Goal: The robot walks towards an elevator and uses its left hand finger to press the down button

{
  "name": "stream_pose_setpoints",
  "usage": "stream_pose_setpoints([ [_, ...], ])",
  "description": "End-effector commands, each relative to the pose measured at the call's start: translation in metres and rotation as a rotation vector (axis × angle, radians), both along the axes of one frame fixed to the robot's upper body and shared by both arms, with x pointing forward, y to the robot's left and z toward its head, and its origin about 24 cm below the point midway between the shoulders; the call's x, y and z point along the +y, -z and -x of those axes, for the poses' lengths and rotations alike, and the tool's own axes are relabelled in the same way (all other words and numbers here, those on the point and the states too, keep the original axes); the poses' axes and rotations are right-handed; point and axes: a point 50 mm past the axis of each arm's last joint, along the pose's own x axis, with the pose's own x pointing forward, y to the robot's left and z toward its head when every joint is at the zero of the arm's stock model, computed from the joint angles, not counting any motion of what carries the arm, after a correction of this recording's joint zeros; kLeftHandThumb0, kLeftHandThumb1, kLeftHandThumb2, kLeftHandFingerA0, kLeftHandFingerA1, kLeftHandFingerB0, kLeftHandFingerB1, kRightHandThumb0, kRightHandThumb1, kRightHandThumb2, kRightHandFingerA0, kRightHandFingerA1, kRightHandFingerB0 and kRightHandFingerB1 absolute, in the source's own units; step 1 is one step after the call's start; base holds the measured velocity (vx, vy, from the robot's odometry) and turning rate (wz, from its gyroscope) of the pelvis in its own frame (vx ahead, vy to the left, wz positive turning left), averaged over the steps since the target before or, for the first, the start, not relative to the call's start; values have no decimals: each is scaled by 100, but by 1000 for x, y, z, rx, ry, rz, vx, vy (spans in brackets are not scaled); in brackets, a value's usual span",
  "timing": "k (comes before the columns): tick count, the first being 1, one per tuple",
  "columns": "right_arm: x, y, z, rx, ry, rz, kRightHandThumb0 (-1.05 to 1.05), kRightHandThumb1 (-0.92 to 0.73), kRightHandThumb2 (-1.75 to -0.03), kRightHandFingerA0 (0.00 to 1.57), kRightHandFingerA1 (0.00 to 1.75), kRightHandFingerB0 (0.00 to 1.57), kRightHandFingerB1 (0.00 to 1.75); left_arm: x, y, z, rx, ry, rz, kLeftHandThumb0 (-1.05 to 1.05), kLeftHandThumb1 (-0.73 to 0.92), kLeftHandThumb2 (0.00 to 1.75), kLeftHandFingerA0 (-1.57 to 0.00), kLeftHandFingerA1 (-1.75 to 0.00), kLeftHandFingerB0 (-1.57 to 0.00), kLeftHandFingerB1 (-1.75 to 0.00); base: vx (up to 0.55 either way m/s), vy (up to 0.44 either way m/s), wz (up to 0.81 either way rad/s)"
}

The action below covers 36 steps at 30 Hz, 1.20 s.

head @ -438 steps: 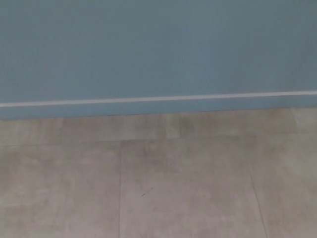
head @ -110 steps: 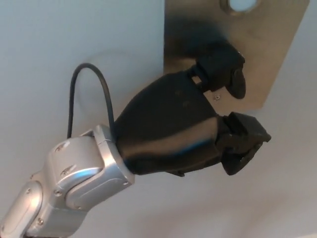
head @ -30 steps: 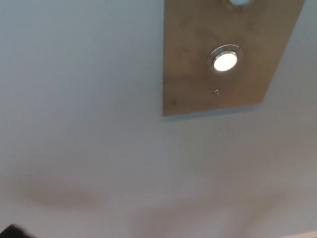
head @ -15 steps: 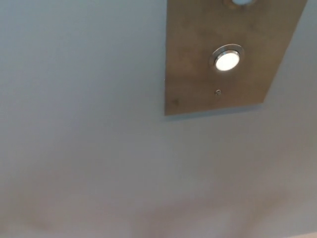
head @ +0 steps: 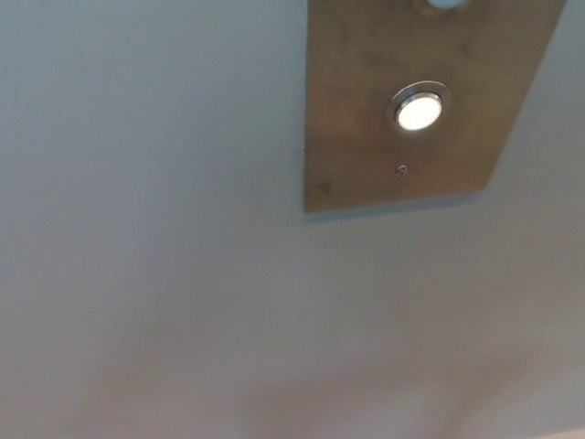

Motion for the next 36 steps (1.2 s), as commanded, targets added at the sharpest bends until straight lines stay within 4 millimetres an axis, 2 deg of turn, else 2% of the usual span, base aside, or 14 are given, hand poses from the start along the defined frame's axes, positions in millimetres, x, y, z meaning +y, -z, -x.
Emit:
stream_pose_setpoints([
  [1, -13, -4, 4, 48, 19, 82, -45, -57, -58, 43, 40, 45, 34, 6, 4, 9, 87, -238, 47, -51, 66, 60, -64, -60, -54, -44, 0, 0, 0],
  [11, -21, -6, 19, 110, 64, 104, -51, -46, -79, 45, 54, 34, 46, 0, 5, 36, 37, -493, 131, -45, 59, 57, -69, -84, -72, -66, 0, 0, 0],
  [12, -21, -5, 20, 109, 74, 100, -44, -55, -57, 54, 46, 40, 33, -1, 5, 38, 8, -521, 140, -43, 57, 57, -72, -85, -76, -67, 0, 0, 0],
  [13, -21, -5, 20, 107, 81, 97, -50, -45, -78, 46, 56, 34, 46, -2, 5, 40, 10, -520, 134, -47, 58, 58, -75, -78, -73, -59, 0, 0, 0],
  [16, -21, -4, 20, 116, 114, 100, -44, -55, -57, 54, 49, 39, 33, -3, 6, 44, 40, -530, 122, -46, 57, 56, -78, -93, -70, -58, 0, 0, 0],
  [17, -21, -4, 21, 119, 121, 98, -48, -46, -78, 55, 62, 32, 46, -3, 6, 45, 41, -548, 121, -49, 55, 56, -77, -90, -67, -54, 0, 0, 0],
  [20, -21, -4, 23, 121, 132, 96, -47, -46, -76, 43, 57, 32, 45, -4, 6, 48, 21, -612, 136, -46, 54, 56, -74, -98, -63, -58, 0, 0, 0],
  [22, -20, -3, 23, 115, 142, 96, -42, -56, -56, 54, 56, 39, 32, -3, 5, 50, 31, -592, 130, -48, 45, 86, -77, -91, -55, -64, 0, 0, 0],
  [23, -20, -4, 23, 111, 154, 95, -42, -55, -57, 64, 70, 38, 32, -3, 5, 50, 27, -587, 135, -45, 55, 56, -76, -98, -64, -58, 0, 0, 0],
  [25, -20, -3, 24, 103, 162, 97, -49, -46, -80, 52, 67, 32, 46, -2, 4, 52, 32, -592, 134, -45, 57, 56, -75, -96, -58, -54, 0, 0, 0],
  [27, -20, -3, 25, 102, 171, 91, -44, -57, -57, 57, 60, 38, 33, -1, 4, 53, 35, -599, 132, -44, 58, 57, -74, -98, -62, -59, 0, 0, 0],
  [29, -20, -4, 26, 105, 163, 96, -50, -46, -78, 64, 75, 33, 46, -1, 4, 54, 25, -615, 142, -44, 45, 88, -78, -94, -60, -69, 0, 0, 0],
  [30, -19, -4, 27, 105, 152, 98, -49, -46, -79, 64, 71, 32, 46, -1, 3, 54, 34, -595, 139, -46, 56, 57, -73, -91, -60, -56, 0, 0, 0],
  [36, -19, -3, 30, 127, 149, 95, -50, -46, -78, 45, 55, 33, 45, -2, 4, 56, 57, -561, 114, -44, 57, 57, -80, -96, -67, -60, 0, 0, 0],
])
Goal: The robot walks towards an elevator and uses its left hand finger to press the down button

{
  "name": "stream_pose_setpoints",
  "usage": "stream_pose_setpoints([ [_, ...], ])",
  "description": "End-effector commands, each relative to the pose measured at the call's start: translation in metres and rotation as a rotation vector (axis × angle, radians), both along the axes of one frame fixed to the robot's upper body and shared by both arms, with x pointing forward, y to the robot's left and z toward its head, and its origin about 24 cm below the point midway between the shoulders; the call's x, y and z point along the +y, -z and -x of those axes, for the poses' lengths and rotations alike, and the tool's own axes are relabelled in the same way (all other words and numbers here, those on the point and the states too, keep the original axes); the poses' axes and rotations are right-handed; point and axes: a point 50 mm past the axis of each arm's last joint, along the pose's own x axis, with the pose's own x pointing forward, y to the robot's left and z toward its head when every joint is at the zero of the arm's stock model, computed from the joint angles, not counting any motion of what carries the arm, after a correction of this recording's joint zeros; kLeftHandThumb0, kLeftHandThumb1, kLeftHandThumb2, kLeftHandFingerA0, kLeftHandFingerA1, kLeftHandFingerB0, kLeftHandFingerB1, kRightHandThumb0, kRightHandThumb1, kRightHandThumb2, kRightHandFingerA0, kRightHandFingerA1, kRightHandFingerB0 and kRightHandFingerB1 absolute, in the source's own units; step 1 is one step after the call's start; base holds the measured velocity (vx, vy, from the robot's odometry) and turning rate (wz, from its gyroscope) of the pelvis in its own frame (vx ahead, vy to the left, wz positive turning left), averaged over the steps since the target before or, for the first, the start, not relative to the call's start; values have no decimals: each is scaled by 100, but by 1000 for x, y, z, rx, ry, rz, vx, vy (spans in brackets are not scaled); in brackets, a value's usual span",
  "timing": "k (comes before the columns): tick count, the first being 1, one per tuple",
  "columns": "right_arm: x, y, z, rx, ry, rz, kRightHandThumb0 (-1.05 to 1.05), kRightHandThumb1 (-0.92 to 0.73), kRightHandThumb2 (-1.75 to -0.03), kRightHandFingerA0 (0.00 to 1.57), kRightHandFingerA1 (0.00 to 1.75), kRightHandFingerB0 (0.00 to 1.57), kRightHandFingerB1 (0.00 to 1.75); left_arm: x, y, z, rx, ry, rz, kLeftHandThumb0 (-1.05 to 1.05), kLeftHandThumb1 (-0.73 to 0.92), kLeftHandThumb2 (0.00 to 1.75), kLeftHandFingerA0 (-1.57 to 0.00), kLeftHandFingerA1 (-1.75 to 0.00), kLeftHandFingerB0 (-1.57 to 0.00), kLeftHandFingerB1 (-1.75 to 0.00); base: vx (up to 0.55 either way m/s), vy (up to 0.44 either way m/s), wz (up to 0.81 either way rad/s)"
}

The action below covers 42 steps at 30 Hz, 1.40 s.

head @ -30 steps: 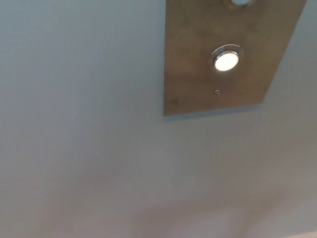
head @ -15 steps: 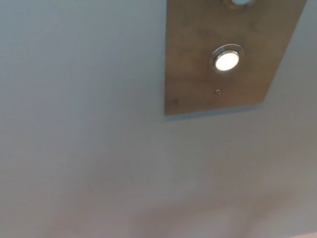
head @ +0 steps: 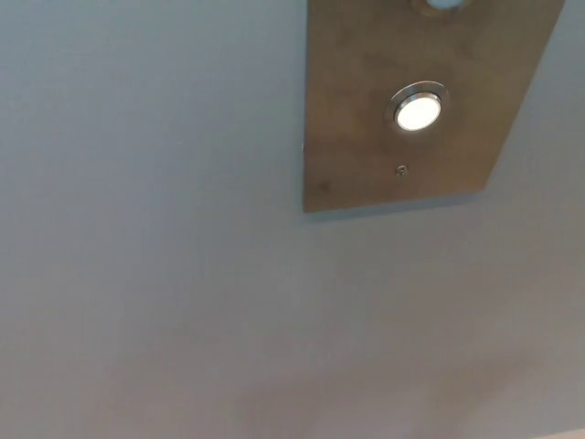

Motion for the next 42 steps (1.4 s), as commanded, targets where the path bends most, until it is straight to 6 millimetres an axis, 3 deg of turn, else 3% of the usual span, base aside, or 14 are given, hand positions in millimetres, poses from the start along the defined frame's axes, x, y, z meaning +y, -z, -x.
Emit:
stream_pose_setpoints([
  [1, -1, 0, 5, 14, 17, 1, -45, -55, -57, 53, 47, 41, 33, 7, -4, 6, 42, 30, -26, -47, 58, 57, -87, -93, -72, -61, 0, 0, 0],
  [2, -1, 0, 5, 13, 20, -1, -45, -55, -57, 53, 47, 41, 33, 7, -4, 6, 48, 44, -25, -47, 58, 57, -87, -93, -72, -61, 0, 0, 0],
  [3, -1, 0, 4, 13, 18, -1, -50, -47, -79, 44, 54, 33, 45, 6, -4, 6, 48, 43, -25, -47, 59, 57, -85, -90, -72, -59, 0, 0, 0],
  [6, -2, 0, 4, 11, 28, -6, -50, -47, -78, 44, 53, 33, 45, 5, -3, 7, 36, 0, -4, -46, 58, 57, -83, -91, -72, -62, 0, 0, 0],
  [7, -2, -1, 4, 13, 24, -5, -47, -59, -58, 46, 42, 39, 33, 4, -3, 8, 32, -13, -9, -46, 57, 57, -83, -90, -71, -59, 0, 0, 0],
  [12, -3, -1, 4, 16, 21, -5, -48, -60, -58, 45, 41, 39, 33, 4, -3, 11, 26, -29, -14, -46, 59, 58, -81, -82, -69, -55, 0, 0, 0],
  [13, -3, -1, 3, -1, 37, -16, -49, -60, -58, 43, 42, 41, 33, 4, -4, 12, 25, -39, -11, -47, 57, 57, -74, -70, -69, -50, 0, 0, 0],
  [20, -4, -2, 2, -29, 60, -34, -50, -58, -58, 44, 46, 40, 33, 5, -5, 14, 16, -65, -7, -46, 56, 57, -75, -70, -70, -50, 0, 0, 0],
  [21, -4, -2, 1, -30, 70, -42, -47, -58, -58, 45, 42, 40, 33, 7, -5, 13, 14, -63, -4, -47, 56, 57, -83, -85, -70, -53, 0, 0, 0],
  [32, -5, -3, -1, -54, 80, -51, -47, -57, -57, 45, 44, 43, 34, 13, -7, 11, 28, -57, -6, -49, 55, 56, -85, -83, -72, -52, 0, 0, 0],
  [38, -7, -5, -4, -59, 81, -61, -48, -58, -58, 43, 44, 42, 33, 15, -7, 5, 22, -41, -8, -47, 59, 57, -81, -82, -67, -55, 0, 0, 0],
  [39, -7, -5, -4, -58, 76, -59, -53, -47, -80, 40, 54, 36, 47, 14, -7, 5, 18, -62, -8, -47, 58, 57, -79, -81, -68, -54, 0, 0, 0],
  [42, -7, -5, -4, -58, 74, -59, -53, -47, -80, 40, 54, 36, 47, 14, -6, 5, 16, -72, -8, -47, 58, 57, -79, -81, -68, -54, 0, 0, 0],
])
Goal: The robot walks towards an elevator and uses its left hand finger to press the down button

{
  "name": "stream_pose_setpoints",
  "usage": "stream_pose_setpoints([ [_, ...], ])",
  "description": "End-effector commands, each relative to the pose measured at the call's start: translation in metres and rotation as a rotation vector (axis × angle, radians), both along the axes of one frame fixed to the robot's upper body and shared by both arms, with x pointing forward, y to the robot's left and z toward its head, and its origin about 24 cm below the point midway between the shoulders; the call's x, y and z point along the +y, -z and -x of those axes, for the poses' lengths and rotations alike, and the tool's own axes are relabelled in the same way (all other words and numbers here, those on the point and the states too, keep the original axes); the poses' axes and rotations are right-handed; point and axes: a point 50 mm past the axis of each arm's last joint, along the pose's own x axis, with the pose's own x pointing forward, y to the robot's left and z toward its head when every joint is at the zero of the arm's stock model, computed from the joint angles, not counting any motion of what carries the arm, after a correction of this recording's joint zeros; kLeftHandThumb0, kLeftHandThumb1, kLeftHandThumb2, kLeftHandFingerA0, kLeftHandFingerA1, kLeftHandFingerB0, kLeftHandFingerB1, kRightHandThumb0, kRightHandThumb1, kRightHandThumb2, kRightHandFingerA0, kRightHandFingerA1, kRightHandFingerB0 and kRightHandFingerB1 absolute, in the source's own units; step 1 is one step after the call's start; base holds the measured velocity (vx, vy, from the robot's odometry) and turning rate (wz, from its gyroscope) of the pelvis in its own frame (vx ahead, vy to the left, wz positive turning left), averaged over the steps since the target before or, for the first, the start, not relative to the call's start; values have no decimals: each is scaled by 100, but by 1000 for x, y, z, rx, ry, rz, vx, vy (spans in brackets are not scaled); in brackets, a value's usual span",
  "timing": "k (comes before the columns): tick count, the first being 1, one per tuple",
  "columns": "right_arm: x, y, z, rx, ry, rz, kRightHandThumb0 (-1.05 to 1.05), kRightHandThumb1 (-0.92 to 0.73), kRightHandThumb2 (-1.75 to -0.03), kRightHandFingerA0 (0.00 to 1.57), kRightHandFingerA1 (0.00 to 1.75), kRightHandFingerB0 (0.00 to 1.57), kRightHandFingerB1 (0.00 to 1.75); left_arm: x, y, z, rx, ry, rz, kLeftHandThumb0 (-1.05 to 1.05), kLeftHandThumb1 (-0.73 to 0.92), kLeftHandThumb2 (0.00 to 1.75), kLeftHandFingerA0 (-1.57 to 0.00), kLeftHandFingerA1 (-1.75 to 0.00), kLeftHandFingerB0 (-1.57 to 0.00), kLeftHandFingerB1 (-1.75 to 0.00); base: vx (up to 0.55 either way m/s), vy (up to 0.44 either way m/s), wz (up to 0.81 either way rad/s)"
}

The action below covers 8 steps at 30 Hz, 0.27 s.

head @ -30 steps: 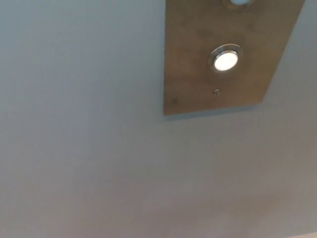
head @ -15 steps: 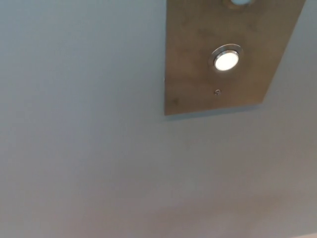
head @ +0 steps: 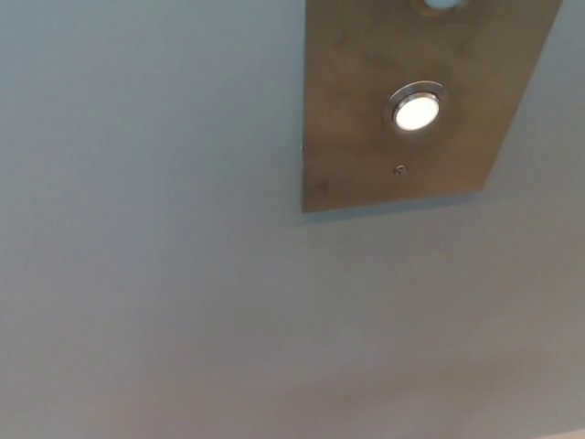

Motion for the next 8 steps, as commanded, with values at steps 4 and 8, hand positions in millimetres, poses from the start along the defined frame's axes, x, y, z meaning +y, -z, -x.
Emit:
stream_pose_setpoints([
  [4, -3, -3, 0, -28, 18, -11, -45, -58, -57, 45, 43, 41, 33, 5, -3, 1, 19, 6, -6, -48, 56, 57, -81, -92, -71, -59, 0, 0, 0],
  [8, -5, -2, 1, -14, 46, -5, -47, -57, -57, 43, 43, 42, 33, 3, -1, 1, 22, 17, -5, -45, 57, 56, -80, -86, -71, -59, 0, 0, 0],
])
